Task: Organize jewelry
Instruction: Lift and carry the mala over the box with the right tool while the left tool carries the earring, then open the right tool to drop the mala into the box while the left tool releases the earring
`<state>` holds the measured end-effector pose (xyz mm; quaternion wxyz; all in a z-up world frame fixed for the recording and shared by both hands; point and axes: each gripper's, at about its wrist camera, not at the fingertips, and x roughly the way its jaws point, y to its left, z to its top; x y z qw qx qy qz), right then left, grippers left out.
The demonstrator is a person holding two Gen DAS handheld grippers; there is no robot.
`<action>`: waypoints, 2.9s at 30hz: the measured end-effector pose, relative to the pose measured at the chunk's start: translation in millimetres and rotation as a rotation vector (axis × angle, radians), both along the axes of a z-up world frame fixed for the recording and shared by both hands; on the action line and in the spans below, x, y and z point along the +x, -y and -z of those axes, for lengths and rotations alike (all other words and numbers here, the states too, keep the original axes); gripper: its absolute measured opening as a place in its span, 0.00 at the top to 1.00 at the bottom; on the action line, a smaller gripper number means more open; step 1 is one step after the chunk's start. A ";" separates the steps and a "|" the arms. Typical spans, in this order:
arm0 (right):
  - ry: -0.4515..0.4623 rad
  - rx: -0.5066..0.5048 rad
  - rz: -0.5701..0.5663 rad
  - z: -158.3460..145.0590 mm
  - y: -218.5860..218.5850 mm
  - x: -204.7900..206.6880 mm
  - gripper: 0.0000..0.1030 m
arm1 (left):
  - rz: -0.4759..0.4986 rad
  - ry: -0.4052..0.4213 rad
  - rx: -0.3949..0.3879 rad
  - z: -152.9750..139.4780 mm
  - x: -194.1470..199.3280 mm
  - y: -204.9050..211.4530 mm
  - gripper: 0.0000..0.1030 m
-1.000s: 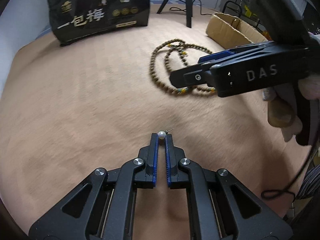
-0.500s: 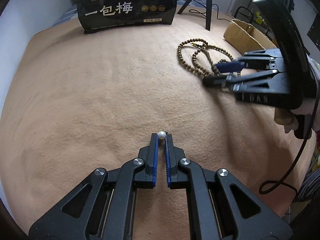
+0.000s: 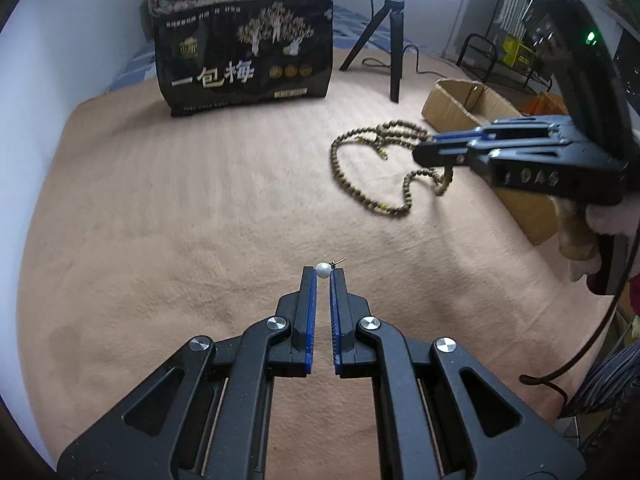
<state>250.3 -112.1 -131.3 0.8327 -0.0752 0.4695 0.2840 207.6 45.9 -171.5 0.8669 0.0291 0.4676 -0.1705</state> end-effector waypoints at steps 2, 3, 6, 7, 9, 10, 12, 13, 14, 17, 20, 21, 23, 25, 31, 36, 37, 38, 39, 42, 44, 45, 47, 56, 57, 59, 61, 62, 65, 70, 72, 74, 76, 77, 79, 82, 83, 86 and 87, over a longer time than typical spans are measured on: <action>0.023 0.018 -0.001 -15.9 2.1 -2.9 0.90 | 0.001 0.010 -0.003 -5.3 -1.8 2.4 0.96; 0.032 0.024 0.000 -21.4 3.4 -2.7 0.90 | 0.002 0.019 -0.006 -9.3 -3.5 3.5 0.96; 0.065 0.047 0.003 -41.1 6.6 -4.5 0.90 | 0.004 0.034 -0.013 -17.6 -6.1 6.2 0.96; 0.074 0.054 0.003 -47.8 8.4 -7.3 0.90 | 0.006 0.041 -0.015 -20.6 -7.7 7.0 0.96; 0.098 0.069 0.003 -64.7 12.2 -8.7 0.90 | 0.011 0.053 -0.021 -26.5 -10.0 9.1 0.96; 0.111 0.075 0.004 -74.1 14.1 -8.9 0.90 | 0.012 0.057 -0.022 -28.7 -11.1 9.9 0.96; 0.129 0.083 0.005 -88.1 17.0 -9.5 0.90 | 0.018 0.070 -0.027 -34.7 -12.6 12.7 0.96; 0.137 0.087 0.005 -94.4 19.2 -10.7 0.90 | 0.019 0.075 -0.031 -36.8 -13.5 13.3 0.96; 0.153 0.090 0.004 -105.6 21.3 -11.8 0.90 | 0.020 0.080 -0.037 -40.0 -14.5 14.5 0.96; 0.191 0.097 0.002 -127.0 26.2 -15.1 0.90 | 0.028 0.103 -0.055 -52.5 -16.7 18.9 0.96; 0.230 0.113 0.001 -154.8 33.6 -20.1 0.90 | 0.041 0.129 -0.075 -66.0 -17.8 26.5 0.96; 0.240 0.116 0.001 -161.8 35.6 -21.1 0.90 | 0.047 0.138 -0.080 -69.9 -17.1 29.2 0.96; 0.261 0.125 -0.001 -176.1 40.0 -24.1 0.90 | 0.058 0.152 -0.090 -76.6 -17.9 34.8 0.96; 0.283 0.131 0.001 -190.9 46.8 -28.5 0.90 | 0.071 0.162 -0.101 -82.9 -18.5 41.6 0.96; 0.354 0.128 0.021 -226.9 72.6 -41.0 0.90 | 0.123 0.189 -0.124 -98.0 -19.4 69.1 0.96; 0.403 0.087 0.052 -242.0 95.9 -45.0 0.90 | 0.176 0.201 -0.141 -105.9 -17.0 100.0 0.96; 0.412 0.075 0.063 -242.7 100.9 -44.4 0.90 | 0.186 0.204 -0.140 -106.3 -16.4 105.7 0.96; 0.416 0.069 0.073 -243.1 106.4 -42.8 0.90 | 0.196 0.207 -0.139 -106.8 -15.8 111.6 0.96; 0.418 0.063 0.082 -242.0 110.9 -41.4 0.90 | 0.211 0.210 -0.138 -107.8 -15.1 120.1 0.96; 0.433 0.031 0.116 -241.8 127.1 -34.8 0.90 | 0.239 0.213 -0.145 -108.6 -13.0 138.5 0.96; 0.438 0.019 0.140 -242.5 137.4 -27.9 0.90 | 0.251 0.215 -0.147 -109.1 -11.3 149.3 0.96; 0.440 0.015 0.153 -242.0 143.9 -24.7 0.90 | 0.260 0.214 -0.150 -109.0 -9.2 156.7 0.96; 0.442 0.004 0.173 -240.4 152.2 -17.5 0.90 | 0.267 0.212 -0.155 -107.8 -5.0 165.1 0.96; 0.383 -0.051 0.247 -198.3 185.0 21.5 0.90 | 0.297 0.179 -0.161 -92.6 15.3 205.1 0.96; 0.368 -0.051 0.256 -189.6 189.1 25.1 0.90 | 0.300 0.174 -0.161 -90.3 18.0 209.3 0.96; 0.345 -0.052 0.268 -177.4 196.6 26.3 0.90 | 0.300 0.168 -0.159 -86.7 21.8 214.9 0.96; 0.326 -0.052 0.280 -164.4 204.4 29.5 0.90 | 0.299 0.161 -0.159 -83.2 25.8 219.0 0.96; 0.318 -0.049 0.285 -161.5 207.5 32.2 0.90 | 0.297 0.156 -0.158 -80.7 27.9 221.5 0.96; 0.272 -0.034 0.299 -140.0 220.0 35.7 0.90 | 0.293 0.138 -0.156 -73.5 33.3 227.1 0.96; 0.216 -0.018 0.306 -117.5 232.5 33.0 0.90 | 0.296 0.114 -0.146 -64.2 37.8 234.5 0.96; 0.195 -0.005 0.313 -110.5 236.7 31.8 0.90 | 0.303 0.099 -0.144 -60.3 38.1 238.1 0.96; 0.181 0.007 0.318 -105.7 239.5 30.8 0.90 | 0.301 0.098 -0.135 -58.2 38.1 240.6 0.95; 0.169 0.015 0.321 -103.3 240.9 29.8 0.89 | 0.299 0.088 -0.132 -55.8 38.8 243.0 0.95; 0.162 0.020 0.324 -102.1 241.8 28.7 0.84 | 0.301 0.082 -0.134 -54.9 39.0 243.9 0.95; 0.161 0.025 0.332 -102.0 243.1 25.6 0.68 | 0.305 0.075 -0.127 -53.4 39.3 246.0 0.95; 0.174 0.037 0.341 -105.0 244.5 19.7 0.51 | 0.303 0.076 -0.117 -52.7 37.0 246.8 0.83; 0.175 0.043 0.344 -106.4 244.3 18.1 0.51 | 0.298 0.077 -0.119 -53.2 36.4 246.0 0.80; 0.175 0.055 0.353 -109.1 243.7 14.0 0.50 | 0.287 0.081 -0.125 -56.4 33.5 242.6 0.78; 0.175 0.059 0.356 -111.2 243.5 11.2 0.50 | 0.285 0.085 -0.125 -58.4 31.6 241.4 0.78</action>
